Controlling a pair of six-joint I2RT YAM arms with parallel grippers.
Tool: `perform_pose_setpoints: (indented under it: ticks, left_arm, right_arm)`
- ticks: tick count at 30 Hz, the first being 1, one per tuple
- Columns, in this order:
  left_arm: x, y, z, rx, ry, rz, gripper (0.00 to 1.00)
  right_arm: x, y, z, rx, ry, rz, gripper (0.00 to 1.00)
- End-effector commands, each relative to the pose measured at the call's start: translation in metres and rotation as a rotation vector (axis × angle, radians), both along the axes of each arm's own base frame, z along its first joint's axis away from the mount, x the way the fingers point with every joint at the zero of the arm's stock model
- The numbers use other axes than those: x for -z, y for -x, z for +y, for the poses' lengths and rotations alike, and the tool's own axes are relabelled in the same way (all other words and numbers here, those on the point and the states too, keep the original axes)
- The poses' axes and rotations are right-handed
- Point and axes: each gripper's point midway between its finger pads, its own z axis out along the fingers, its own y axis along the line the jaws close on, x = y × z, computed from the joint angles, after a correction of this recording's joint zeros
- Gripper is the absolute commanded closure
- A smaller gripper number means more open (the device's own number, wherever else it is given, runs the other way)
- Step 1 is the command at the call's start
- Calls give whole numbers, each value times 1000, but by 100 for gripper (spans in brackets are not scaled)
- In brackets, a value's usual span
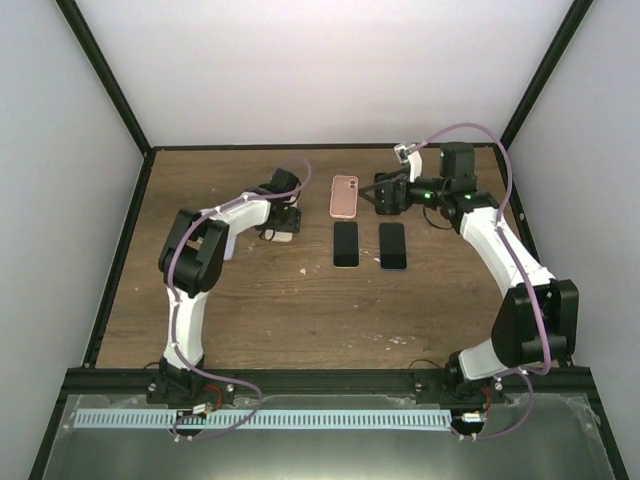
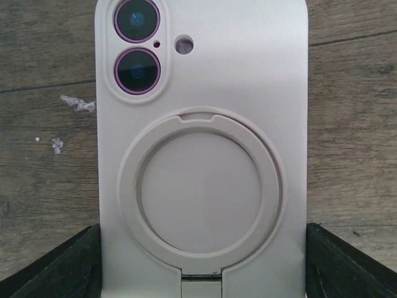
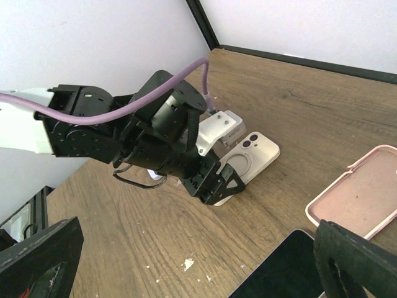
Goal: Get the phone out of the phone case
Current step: Pick up the phone at the center of the board, then adjust the phone.
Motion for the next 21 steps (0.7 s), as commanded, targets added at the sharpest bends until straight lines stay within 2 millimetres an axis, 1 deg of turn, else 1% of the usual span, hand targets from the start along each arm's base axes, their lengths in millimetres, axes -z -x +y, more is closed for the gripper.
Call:
perform_pose_setpoints:
  ticks: [1, 4, 6, 8, 9, 13, 14, 15, 17, 19, 21]
  left_arm:
    - [4, 29, -1, 102, 18, 67, 39]
    - [-31, 27, -5, 142, 57, -13, 45]
    - [-50, 31, -8, 191, 80, -50, 48]
    - [-67, 35, -9, 224, 96, -79, 54]
    - [-79, 38, -10, 242, 107, -102, 58]
    - [-106, 52, -10, 293, 155, -151, 65]
    - [-115, 57, -14, 321, 203, -158, 66]
    - [-124, 63, -19, 358, 262, -160, 67]
    - [-148, 75, -26, 437, 374, -185, 70]
    - [-172, 85, -29, 491, 448, -232, 73]
    - [-193, 100, -32, 569, 511, -268, 74]
  right_arm:
    - [-17, -10, 7, -12, 22, -78, 0]
    - [-15, -14, 11, -8, 52, -99, 0]
    - [-15, -17, 13, -5, 70, -116, 0]
    - [-14, -22, 15, 8, 95, -134, 0]
    - [-13, -25, 15, 16, 108, -140, 0]
    - [-4, -41, 13, 76, 155, -111, 0]
    - [-3, -43, 14, 74, 154, -103, 0]
    - [-2, -42, 18, 55, 147, -100, 0]
    - [-7, -34, 27, -26, 127, -145, 1]
    - [-23, -23, 31, -89, 119, -266, 0]
    - [-35, -14, 32, -134, 139, -407, 0]
